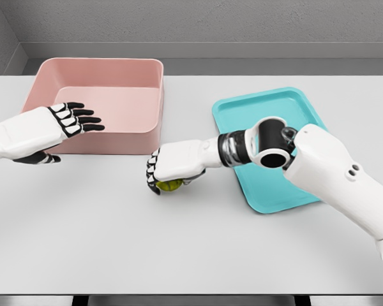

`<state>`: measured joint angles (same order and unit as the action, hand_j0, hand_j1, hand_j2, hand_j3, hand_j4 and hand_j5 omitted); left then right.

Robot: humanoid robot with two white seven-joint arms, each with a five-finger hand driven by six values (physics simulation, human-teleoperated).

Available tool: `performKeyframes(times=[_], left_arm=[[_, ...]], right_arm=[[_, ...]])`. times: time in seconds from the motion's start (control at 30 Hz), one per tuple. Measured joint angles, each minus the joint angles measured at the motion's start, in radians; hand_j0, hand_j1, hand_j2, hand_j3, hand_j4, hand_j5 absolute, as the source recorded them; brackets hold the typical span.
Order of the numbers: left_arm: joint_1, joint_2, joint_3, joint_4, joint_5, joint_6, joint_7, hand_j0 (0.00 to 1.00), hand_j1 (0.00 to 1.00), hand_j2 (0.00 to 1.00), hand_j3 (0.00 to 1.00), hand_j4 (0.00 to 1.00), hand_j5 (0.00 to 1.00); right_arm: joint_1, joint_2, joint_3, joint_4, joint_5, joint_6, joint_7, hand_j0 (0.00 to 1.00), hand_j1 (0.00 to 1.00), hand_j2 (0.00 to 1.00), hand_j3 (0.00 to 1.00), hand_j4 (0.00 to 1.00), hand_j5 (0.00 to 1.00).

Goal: Put the tennis from the blue tray into the pink basket with both arms

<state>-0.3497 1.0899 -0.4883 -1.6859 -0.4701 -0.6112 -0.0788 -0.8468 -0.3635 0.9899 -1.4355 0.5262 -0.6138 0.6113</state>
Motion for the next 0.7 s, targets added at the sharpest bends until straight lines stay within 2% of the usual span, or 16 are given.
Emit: performKeyframes(times=[0.3, 0.33, 0.37, 0.4, 0.43, 0.7], left_arm=[[-0.002, 0.002, 0.0, 0.0, 0.0, 0.0, 0.0, 1.0, 1.0, 1.0, 1.0, 1.0, 1.0], [-0.002, 0.002, 0.0, 0.0, 0.0, 0.0, 0.0, 1.0, 1.0, 1.0, 1.0, 1.0, 1.0], [0.0, 0.002, 0.0, 0.0, 0.0, 0.0, 0.0, 1.0, 1.0, 1.0, 1.0, 1.0, 1.0], [0.0, 0.002, 0.0, 0.0, 0.0, 0.0, 0.0, 1.0, 1.0, 1.0, 1.0, 1.0, 1.0], [0.0, 0.001, 0.0, 0.0, 0.0, 0.0, 0.0, 1.0, 1.0, 1.0, 1.0, 1.0, 1.0], [0.0, 0.001, 0.0, 0.0, -0.001, 0.0, 0.0, 1.0, 1.0, 1.0, 1.0, 1.0, 1.0]], right_arm=[[0.0, 0.022, 0.03, 0.027, 0.012, 0.0, 0.0, 0.51, 0.51, 0.51, 0.51, 0.51, 0.51], [0.0, 0.022, 0.032, 0.027, 0.012, 0.0, 0.0, 0.56, 0.56, 0.56, 0.56, 0.56, 0.56], [0.0, 0.022, 0.033, 0.028, 0.012, 0.0, 0.0, 0.69, 0.69, 0.69, 0.69, 0.69, 0.69], [0.0, 0.022, 0.034, 0.028, 0.012, 0.0, 0.0, 0.92, 0.92, 0.92, 0.92, 0.92, 0.92], [0.0, 0.022, 0.033, 0.028, 0.013, 0.0, 0.0, 0.99, 0.99, 0.99, 0.99, 0.99, 0.99], [0.002, 0.019, 0.029, 0.023, 0.015, 0.0, 0.0, 0.99, 0.99, 0.99, 0.99, 0.99, 0.99]])
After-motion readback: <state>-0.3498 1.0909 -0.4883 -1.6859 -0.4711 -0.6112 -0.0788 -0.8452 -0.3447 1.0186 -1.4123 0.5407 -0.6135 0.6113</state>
